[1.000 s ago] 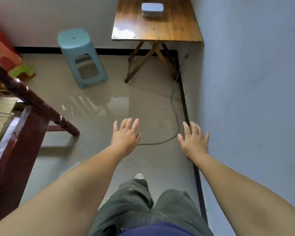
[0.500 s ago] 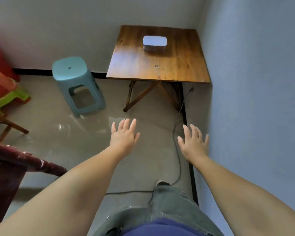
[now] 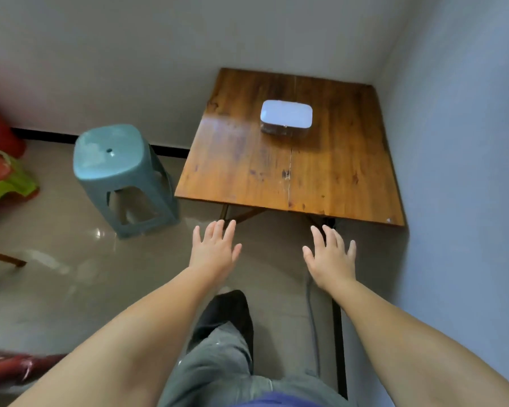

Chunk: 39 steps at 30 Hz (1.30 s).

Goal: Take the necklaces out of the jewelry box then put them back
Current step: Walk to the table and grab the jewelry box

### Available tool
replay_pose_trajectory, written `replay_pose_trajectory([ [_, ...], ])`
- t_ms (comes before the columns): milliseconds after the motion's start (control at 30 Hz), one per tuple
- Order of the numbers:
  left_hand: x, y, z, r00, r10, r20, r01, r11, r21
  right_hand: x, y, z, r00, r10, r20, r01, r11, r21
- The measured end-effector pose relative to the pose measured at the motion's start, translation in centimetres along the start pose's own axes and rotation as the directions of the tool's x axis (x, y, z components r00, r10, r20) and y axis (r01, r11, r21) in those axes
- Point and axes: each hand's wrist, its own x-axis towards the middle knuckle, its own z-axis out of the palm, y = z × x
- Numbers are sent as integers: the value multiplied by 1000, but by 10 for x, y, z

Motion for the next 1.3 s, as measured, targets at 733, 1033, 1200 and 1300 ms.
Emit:
replay_pose_trajectory([
  [733, 401, 42, -82, 970, -122, 212, 223, 795, -564, 398, -30, -82, 994, -105, -9, 106, 994, 21],
  [1033, 460, 48, -66, 954, -167, 249, 288, 286, -914, 458, -39, -45, 940, -269, -210, 278, 961, 14],
  [1200, 459, 43, -53, 954, -153, 259, 286, 198, -937, 455, -34, -45, 864, -332, -378, 380, 923, 58],
  [1300, 459, 41, -58, 960, -126, 252, 273, 191, -943, 455, -32, -67, 816, -342, -466, 432, 896, 99],
])
